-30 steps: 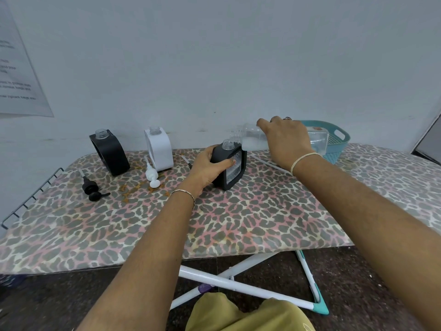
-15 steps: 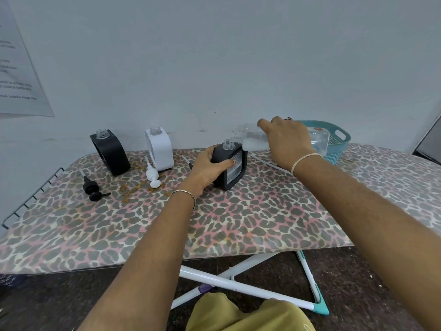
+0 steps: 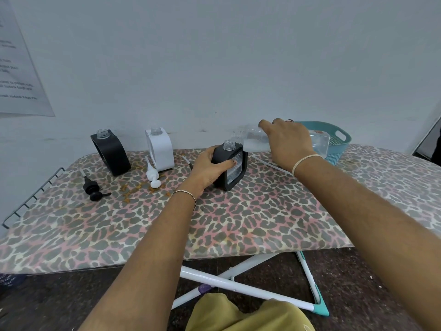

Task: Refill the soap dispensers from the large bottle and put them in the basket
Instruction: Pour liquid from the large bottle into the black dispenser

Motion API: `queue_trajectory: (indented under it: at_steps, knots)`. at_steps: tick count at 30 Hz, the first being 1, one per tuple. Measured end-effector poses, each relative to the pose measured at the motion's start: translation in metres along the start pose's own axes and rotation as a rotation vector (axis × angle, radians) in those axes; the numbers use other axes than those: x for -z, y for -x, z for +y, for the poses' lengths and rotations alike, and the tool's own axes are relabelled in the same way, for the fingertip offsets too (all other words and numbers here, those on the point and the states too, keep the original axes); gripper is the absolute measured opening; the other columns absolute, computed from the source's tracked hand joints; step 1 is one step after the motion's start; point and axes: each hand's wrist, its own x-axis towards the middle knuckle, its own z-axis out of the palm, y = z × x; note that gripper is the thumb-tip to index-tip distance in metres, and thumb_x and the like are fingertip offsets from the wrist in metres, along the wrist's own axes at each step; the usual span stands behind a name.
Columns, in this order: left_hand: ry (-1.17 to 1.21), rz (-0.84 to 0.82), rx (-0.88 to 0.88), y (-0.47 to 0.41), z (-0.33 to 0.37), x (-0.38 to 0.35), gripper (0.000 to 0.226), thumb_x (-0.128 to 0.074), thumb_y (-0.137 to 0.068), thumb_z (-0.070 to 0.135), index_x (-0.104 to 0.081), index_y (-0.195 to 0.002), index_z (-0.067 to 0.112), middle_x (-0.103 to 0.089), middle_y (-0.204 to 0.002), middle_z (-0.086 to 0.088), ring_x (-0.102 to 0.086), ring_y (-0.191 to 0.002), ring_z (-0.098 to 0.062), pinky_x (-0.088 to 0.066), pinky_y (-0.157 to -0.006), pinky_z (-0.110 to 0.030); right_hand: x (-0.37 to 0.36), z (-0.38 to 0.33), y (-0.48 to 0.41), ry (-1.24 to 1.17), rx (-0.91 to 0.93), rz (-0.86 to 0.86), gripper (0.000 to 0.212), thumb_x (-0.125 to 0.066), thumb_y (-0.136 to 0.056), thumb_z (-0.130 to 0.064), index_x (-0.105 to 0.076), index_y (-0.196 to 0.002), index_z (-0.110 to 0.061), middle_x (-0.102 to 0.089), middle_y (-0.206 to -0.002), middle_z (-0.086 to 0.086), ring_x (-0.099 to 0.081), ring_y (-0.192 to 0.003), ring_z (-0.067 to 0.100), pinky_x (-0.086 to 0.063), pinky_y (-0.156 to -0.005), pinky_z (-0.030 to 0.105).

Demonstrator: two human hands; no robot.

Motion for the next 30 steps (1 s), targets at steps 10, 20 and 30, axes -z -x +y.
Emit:
queue_trajectory:
  at_steps: [10,20,30]
  knots:
    - [-0.028,0.014,-0.011,-0.002,0.001,-0.001,0.059,-0.078,-0.076,0.02,-0.055,-0.13,0.016,-0.066,-0.119,0.001,-0.064,-0.106,-0.016,-0.051,-0.096,-0.036,-0.006,-0.001,0.005,-0.05,-0.039,-0.02,0.054,-0.058,-0.079,0.0,-0.042,-0.127,-0.017,-0.058,-0.099,0.008,-0.06,-0.086,0.03,-0.036,-0.06,0.034]
    - [-0.016,0.015,-0.016,0.001,0.0,0.0,0.057,-0.076,-0.078,0.019,-0.054,-0.13,0.015,-0.066,-0.118,0.0,-0.064,-0.104,-0.016,-0.052,-0.092,-0.032,-0.025,-0.002,0.018,-0.252,-0.127,-0.076,0.058,-0.062,-0.073,-0.001,-0.04,-0.125,-0.017,-0.058,-0.098,0.007,-0.056,-0.079,0.028,-0.036,-0.057,0.033]
    - [-0.051,0.014,-0.069,0.006,0.006,-0.001,0.037,-0.073,-0.08,0.013,-0.059,-0.114,0.021,-0.068,-0.109,0.001,-0.065,-0.099,-0.016,-0.052,-0.085,-0.029,-0.055,0.0,0.02,-1.1,-0.531,0.205,0.065,-0.08,-0.07,-0.022,-0.046,-0.124,-0.013,-0.06,-0.115,0.004,-0.055,-0.097,0.018,-0.045,-0.08,0.03]
